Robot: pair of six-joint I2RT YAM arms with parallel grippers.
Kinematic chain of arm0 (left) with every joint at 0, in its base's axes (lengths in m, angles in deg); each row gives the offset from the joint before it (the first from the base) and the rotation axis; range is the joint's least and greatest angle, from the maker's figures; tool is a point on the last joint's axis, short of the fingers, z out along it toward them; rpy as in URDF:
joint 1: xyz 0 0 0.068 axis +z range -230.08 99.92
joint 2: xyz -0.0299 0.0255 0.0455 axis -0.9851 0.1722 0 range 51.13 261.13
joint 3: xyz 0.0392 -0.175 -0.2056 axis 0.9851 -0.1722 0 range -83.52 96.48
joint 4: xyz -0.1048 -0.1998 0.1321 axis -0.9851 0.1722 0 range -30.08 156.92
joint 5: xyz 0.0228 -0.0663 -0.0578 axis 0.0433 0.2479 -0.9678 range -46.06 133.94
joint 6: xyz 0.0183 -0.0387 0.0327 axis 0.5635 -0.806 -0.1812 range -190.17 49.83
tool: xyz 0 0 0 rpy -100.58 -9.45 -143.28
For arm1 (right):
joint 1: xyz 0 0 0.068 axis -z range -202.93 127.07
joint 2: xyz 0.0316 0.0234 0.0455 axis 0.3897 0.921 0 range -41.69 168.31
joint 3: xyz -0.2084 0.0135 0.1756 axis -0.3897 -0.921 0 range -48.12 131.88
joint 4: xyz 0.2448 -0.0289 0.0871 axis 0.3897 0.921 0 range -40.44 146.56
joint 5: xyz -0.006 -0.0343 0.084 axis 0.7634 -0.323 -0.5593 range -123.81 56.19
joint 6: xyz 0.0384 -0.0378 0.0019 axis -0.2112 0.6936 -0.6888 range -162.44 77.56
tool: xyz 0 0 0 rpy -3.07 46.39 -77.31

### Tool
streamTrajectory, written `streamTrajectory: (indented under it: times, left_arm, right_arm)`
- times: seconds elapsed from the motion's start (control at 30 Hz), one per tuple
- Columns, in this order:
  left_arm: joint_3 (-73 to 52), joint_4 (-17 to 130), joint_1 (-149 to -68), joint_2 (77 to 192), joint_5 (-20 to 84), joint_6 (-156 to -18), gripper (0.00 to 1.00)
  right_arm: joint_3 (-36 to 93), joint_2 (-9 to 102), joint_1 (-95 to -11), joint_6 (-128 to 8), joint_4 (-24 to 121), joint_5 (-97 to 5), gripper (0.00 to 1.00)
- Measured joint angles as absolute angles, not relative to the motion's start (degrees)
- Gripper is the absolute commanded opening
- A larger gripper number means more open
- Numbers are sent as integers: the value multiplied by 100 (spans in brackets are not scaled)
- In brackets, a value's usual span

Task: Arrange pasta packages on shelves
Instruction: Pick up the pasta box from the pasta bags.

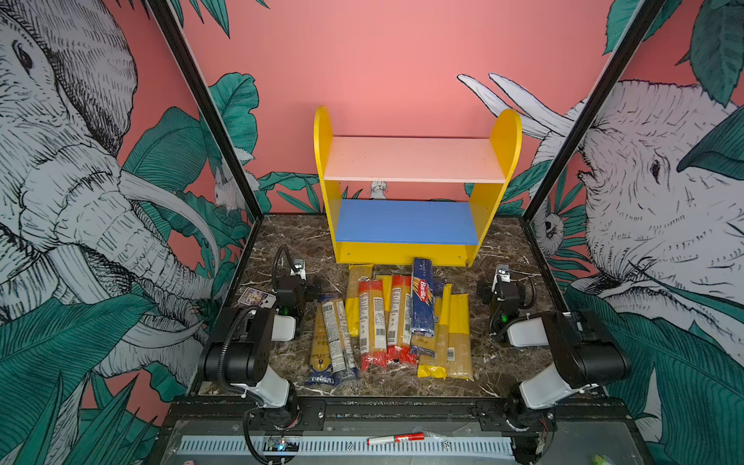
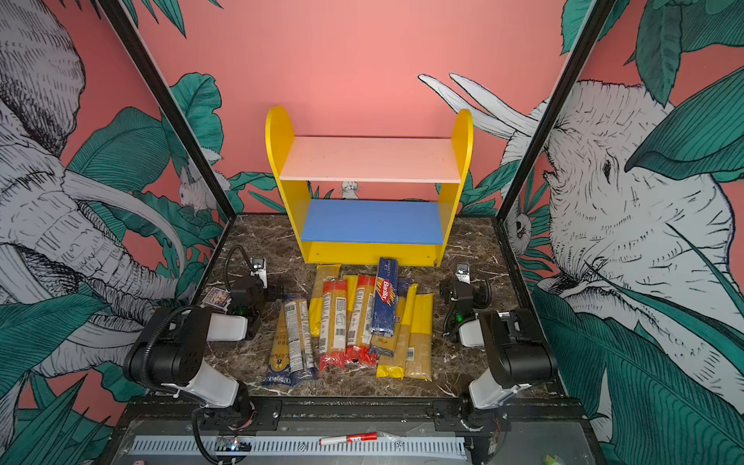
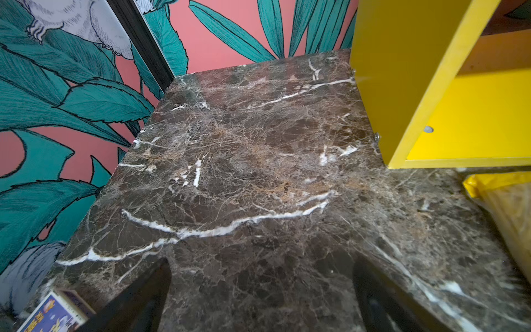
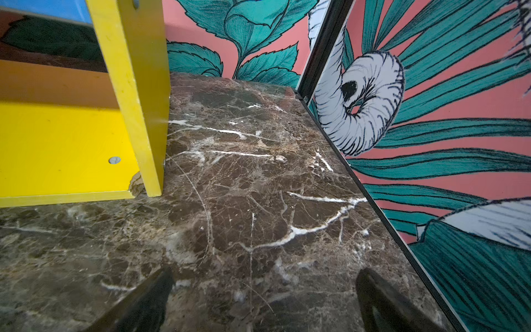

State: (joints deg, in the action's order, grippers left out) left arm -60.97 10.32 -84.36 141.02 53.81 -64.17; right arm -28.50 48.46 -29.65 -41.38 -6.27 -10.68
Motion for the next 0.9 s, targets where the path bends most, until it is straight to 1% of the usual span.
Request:
streamTrajectory:
  times: [0.3,0.9]
  left_arm:
    - [-6097,1032,-8436,14102,5379,-6417,100]
    - [-6097,1032,-8436,14102,5379,-6417,100]
  right_arm:
    - [-2850,4846,-2965,-4085,-673,-1301,99]
    - [-2850,4846,-2963,-4070,-673,-1330,99]
